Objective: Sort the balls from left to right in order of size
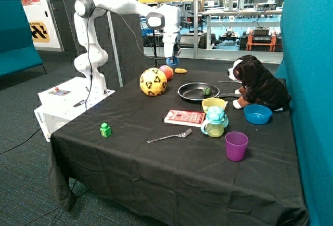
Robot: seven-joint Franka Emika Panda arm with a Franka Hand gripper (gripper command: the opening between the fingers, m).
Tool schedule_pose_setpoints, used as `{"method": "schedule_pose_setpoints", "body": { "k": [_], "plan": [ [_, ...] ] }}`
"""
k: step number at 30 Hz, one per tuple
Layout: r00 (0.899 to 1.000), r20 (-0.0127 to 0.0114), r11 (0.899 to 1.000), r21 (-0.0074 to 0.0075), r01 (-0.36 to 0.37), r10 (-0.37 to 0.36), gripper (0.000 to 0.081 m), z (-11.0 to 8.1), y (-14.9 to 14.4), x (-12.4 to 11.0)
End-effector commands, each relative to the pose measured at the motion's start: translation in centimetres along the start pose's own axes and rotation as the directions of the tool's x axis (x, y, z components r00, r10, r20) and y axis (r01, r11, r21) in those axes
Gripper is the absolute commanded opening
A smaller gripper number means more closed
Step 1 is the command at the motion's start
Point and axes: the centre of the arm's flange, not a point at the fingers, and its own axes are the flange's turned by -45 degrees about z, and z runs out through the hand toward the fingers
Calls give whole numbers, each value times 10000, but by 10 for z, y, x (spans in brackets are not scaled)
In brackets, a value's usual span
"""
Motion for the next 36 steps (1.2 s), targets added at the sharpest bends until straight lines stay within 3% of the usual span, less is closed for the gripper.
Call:
{"method": "schedule_pose_setpoints", "body": {
  "k": [1,4,10,12,14,15,24,26,27,35,36],
  "plan": [
    [9955,-4,9955,-13,-943,943,0,-8,48,-18],
    [9913,-4,9913,-13,-1318,1318,0,-5,66,-27],
    [9674,-6,9674,-13,-2531,2531,0,3,103,-49],
    [9456,-7,9456,-12,-3254,3254,0,6,116,-58],
    [9348,-7,9348,-12,-3552,3552,0,9,124,-63],
    [9221,-7,9221,-12,-3870,3870,0,10,128,-67],
    [8825,-8,8825,-11,-4703,4703,0,15,157,-87],
    [8814,-8,8814,-11,-4723,4723,0,15,164,-91],
    [8645,-9,8645,-11,-5026,5026,0,16,168,-95],
    [8458,-9,8458,-10,-5335,5335,0,30,187,-121],
    [8480,-9,8480,-10,-5300,5300,0,33,188,-124]
  ]
}}
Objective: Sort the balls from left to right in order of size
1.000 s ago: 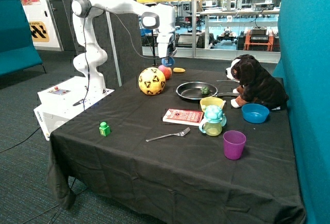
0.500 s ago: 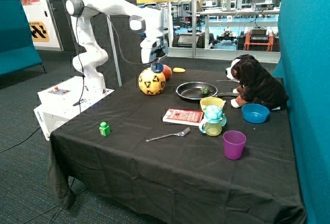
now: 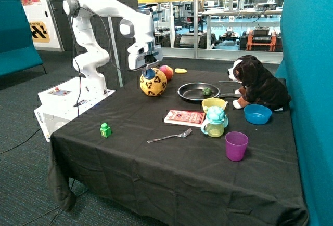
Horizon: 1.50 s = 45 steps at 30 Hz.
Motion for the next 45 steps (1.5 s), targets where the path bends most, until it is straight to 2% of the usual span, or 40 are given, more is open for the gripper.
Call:
{"method": "schedule_pose_setpoints", "body": {
  "k": [1,8,16,25,37,45],
  "plan": [
    [9975,-10,9975,-23,-703,703,0,16,38,-15],
    [9953,-10,9953,-23,-969,969,0,36,60,-25],
    [9976,-10,9976,-23,-697,697,0,49,70,-23],
    [9988,-9,9988,-24,-483,483,0,75,75,-16],
    [9981,-10,9981,-24,-616,616,0,81,99,-17],
    [9988,-9,9988,-24,-489,489,0,94,103,-20]
  ]
}}
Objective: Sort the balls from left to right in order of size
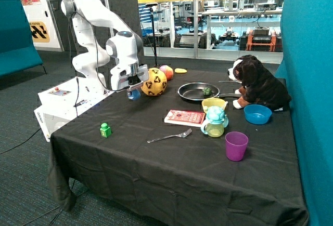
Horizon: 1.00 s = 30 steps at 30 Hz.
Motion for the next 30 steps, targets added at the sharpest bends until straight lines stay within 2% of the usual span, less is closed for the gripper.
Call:
{"method": "schedule_pose_setpoints", "body": {
  "k": [1,16,30],
  "plan": [
    [10000,-8,10000,19,81,-81,0,14,10,-1],
    [9995,-9,9995,19,300,-300,0,33,20,6],
    [9983,-9,9983,19,580,-580,0,49,22,-9]
  ]
}}
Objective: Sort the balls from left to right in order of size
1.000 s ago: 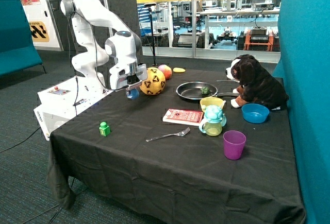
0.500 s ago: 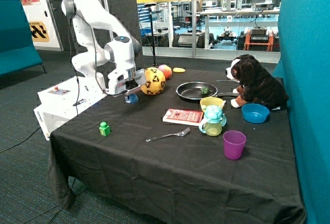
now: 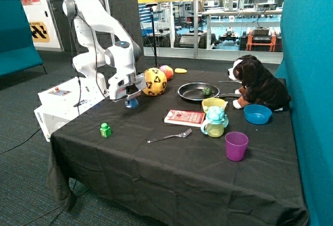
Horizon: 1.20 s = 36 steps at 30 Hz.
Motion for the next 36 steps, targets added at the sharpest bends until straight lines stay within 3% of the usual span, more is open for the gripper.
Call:
{"method": "schedule_pose_setpoints", "body": {
  "k": [1,18,19,24,26,29,36],
  "plan": [
    [9998,-8,9998,-4,174,-174,0,10,2,-8],
    [9995,-8,9995,-5,328,-328,0,19,7,-12],
    [9992,-8,9992,-5,392,-392,51,19,6,-12],
    [9971,-7,9971,-5,766,-766,590,15,-1,-10],
    [9977,-8,9977,-5,674,-674,747,13,-4,-10],
    [9965,-7,9965,-5,839,-839,800,11,-8,-10],
    [9966,-7,9966,-5,824,-824,808,11,-9,-9]
  ]
}}
